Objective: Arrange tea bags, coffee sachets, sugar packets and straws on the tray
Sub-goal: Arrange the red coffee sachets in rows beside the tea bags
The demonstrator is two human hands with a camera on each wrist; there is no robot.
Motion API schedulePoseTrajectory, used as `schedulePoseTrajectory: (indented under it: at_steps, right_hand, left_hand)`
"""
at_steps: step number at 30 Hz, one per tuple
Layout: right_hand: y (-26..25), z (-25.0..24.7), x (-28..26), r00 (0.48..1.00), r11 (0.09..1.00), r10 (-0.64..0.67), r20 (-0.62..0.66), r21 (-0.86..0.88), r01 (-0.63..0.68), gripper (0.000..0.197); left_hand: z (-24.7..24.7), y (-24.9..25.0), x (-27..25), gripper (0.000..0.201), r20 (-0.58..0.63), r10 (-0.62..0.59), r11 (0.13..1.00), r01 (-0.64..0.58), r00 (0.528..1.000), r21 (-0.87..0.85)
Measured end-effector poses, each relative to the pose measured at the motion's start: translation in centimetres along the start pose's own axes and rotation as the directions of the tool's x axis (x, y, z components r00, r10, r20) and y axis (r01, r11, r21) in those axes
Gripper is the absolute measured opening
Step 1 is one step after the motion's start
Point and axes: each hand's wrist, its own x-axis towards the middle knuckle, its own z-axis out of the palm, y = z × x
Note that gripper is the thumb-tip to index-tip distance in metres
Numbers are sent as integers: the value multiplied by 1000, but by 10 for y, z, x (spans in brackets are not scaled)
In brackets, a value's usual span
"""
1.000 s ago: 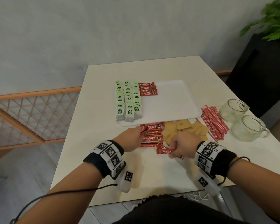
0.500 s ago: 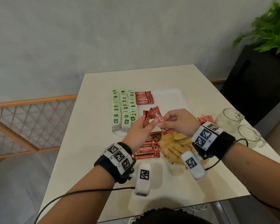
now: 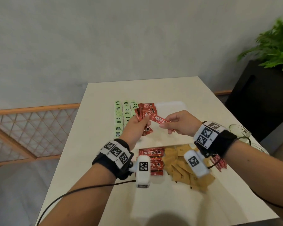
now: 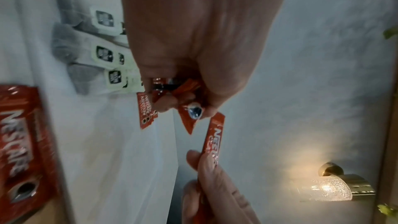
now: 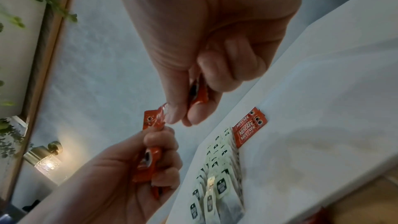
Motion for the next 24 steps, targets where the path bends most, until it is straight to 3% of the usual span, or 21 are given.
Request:
schedulePoseTrajectory:
  at_steps: [4,7,10,18,21,24]
  right_hand:
    - [-4,-9,12,999,998,11,41,-67,-9,18]
    - [-6,-13,22,999,994,-23,50,-102,28,16]
    - [-9,-13,32,996,988,-42,83,-145,54,19]
    - [-12,-6,70,996,996,-34,86,-84,41,20]
    - [-1,-12,82,999,1000,-20,42,23,19,16]
    - [11,-13,94,994,990,16,107,137,-31,15]
  left_hand:
    - [-11,11,6,33,21,0,1000,0,1000,18]
    - [-12,14,8,23,57,12,996,-17,998,88]
    - [-12,12,14,18,17,44,990,-46,999,131]
    - [-13,8,35,12,-128,42,998,-36,991,53]
    - [-21,6,43,16,-169,11,1000,-10,986,10]
    - [-24,0,52,12,-174,-10,1000,14,985,21]
